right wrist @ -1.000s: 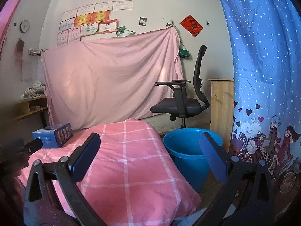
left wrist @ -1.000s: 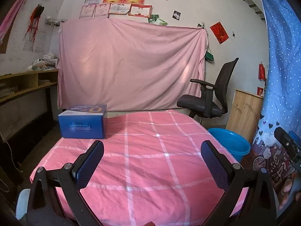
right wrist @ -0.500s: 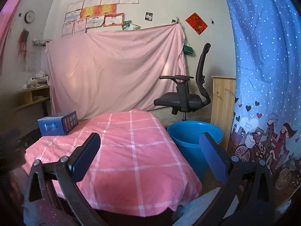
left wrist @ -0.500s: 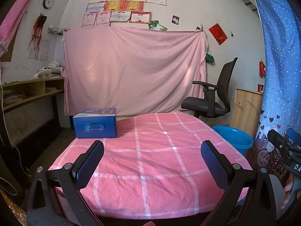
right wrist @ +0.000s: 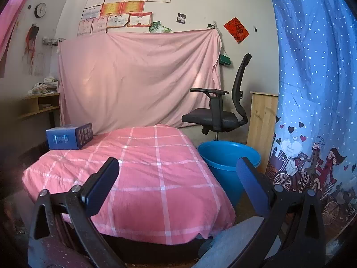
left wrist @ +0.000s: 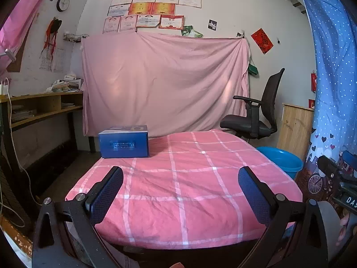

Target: Collect trash

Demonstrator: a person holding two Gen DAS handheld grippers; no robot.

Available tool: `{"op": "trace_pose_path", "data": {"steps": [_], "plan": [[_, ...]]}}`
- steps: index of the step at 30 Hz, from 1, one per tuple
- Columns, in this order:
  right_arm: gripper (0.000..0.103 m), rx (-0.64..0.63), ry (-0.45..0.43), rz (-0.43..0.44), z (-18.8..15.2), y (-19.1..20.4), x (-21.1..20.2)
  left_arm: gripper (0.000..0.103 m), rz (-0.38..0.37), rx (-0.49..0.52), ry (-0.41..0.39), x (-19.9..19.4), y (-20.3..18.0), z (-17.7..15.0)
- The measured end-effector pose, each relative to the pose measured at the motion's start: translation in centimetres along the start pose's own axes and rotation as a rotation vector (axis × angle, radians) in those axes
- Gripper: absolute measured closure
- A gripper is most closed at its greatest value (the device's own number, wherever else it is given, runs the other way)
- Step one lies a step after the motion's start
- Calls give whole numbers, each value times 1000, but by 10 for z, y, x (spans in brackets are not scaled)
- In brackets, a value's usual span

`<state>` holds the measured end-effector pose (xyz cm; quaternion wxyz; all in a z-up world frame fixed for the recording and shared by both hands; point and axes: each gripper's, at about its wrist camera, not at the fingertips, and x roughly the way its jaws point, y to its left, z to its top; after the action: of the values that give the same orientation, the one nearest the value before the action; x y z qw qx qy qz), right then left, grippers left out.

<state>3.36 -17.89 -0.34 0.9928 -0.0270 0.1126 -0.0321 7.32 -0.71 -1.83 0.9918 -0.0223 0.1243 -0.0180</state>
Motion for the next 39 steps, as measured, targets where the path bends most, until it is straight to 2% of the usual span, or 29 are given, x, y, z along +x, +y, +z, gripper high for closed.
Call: {"op": "trace_pose_path", "data": {"steps": [9, 25, 39], "plan": [[0, -16, -11, 11, -7, 4, -4, 2, -11, -14, 12, -3, 3, -7], [0, 8, -27, -2, -10, -2, -8, 2, -25, 39, -17, -6, -4, -14], [0, -5, -25, 3, -10, 1, -7, 2, -24, 40, -19, -4, -8, -16]]}}
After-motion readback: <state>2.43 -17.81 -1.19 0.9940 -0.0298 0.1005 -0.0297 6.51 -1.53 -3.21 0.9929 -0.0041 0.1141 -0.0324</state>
